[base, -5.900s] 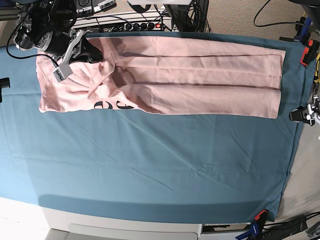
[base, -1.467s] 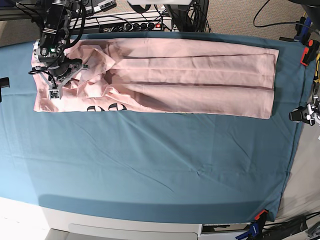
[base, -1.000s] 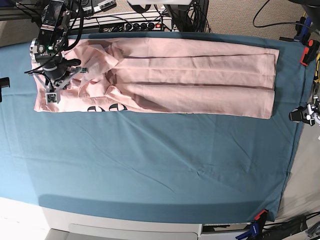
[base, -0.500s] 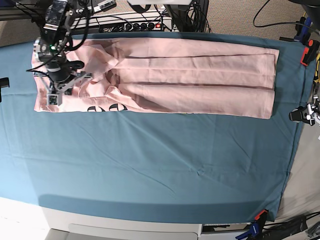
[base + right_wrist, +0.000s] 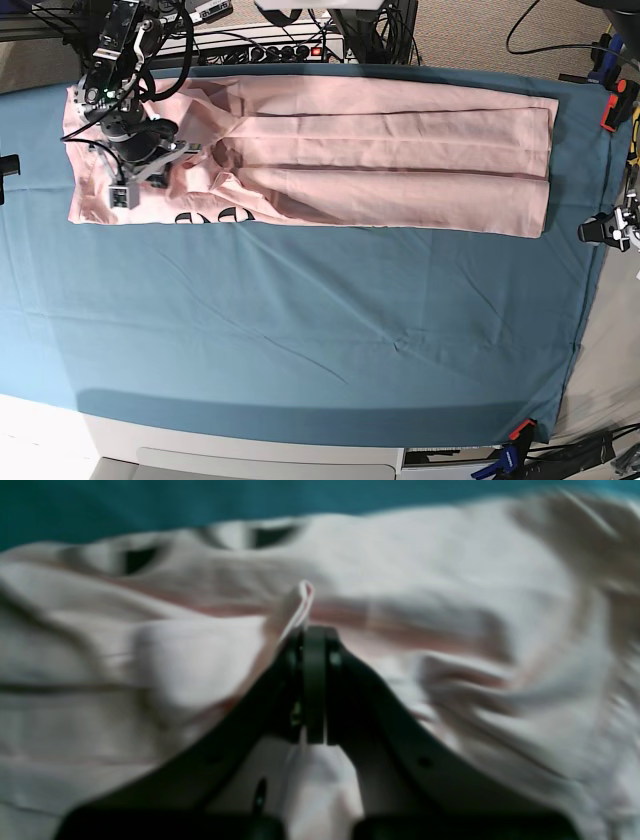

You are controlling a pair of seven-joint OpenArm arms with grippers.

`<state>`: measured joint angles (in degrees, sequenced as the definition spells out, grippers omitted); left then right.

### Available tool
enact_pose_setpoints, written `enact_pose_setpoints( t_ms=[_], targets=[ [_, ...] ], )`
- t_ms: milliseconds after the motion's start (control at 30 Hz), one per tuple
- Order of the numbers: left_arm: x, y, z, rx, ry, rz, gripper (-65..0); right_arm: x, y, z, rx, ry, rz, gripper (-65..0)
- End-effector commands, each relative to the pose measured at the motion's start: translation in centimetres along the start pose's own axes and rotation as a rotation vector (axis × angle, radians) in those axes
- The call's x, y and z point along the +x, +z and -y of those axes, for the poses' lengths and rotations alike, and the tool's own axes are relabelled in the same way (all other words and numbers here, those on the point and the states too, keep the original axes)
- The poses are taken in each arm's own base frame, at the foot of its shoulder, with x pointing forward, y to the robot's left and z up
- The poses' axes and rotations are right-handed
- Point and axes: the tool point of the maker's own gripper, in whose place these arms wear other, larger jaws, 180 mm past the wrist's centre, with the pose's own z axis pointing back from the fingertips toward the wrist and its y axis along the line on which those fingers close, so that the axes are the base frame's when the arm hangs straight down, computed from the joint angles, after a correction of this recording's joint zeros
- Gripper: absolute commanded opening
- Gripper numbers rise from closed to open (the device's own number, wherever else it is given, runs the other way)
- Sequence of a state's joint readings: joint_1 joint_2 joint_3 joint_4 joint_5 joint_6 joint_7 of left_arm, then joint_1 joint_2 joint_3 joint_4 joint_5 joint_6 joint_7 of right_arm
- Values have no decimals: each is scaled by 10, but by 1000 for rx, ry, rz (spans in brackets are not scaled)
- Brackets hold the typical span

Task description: Fold the T-shirt properly

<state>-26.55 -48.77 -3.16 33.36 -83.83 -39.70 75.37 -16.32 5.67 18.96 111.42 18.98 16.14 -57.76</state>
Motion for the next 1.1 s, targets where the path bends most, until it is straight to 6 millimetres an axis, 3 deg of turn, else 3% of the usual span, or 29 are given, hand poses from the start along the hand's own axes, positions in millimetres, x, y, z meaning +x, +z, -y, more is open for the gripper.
enact_pose_setpoints(
  t_ms=[0,167,300,400,600,700,767,867,933,1000,1067],
  targets=[
    [20,16,4,3,-30,55,-416,11,3,1,3,8,36,-650],
    [20,16,4,3,-30,55,-416,8,3,-14,85,5,21,-650],
    [20,16,4,3,-30,55,-416,-2,6,-39,208,23,-12,-650],
    [20,16,4,3,-30,55,-416,-18,12,-75,356,66,-57,-650],
    [20,16,4,3,-30,55,-416,-54,43,-167,752,203,-143,-650],
    [20,16,4,3,-30,55,-416,-59,59,-198,887,249,-139,-650],
    [20,16,4,4,-30,55,-416,-58,64,-206,922,274,-125,-650],
    [20,16,4,4,-30,54,-416,-45,64,-199,865,324,-70,-650],
    [20,16,4,4,-30,54,-416,-23,57,-179,722,369,10,-650],
    [20,16,4,4,-30,54,-416,6,44,-138,473,356,87,-650],
    [20,16,4,3,-30,55,-416,32,37,-83,175,298,148,-650]
  ],
)
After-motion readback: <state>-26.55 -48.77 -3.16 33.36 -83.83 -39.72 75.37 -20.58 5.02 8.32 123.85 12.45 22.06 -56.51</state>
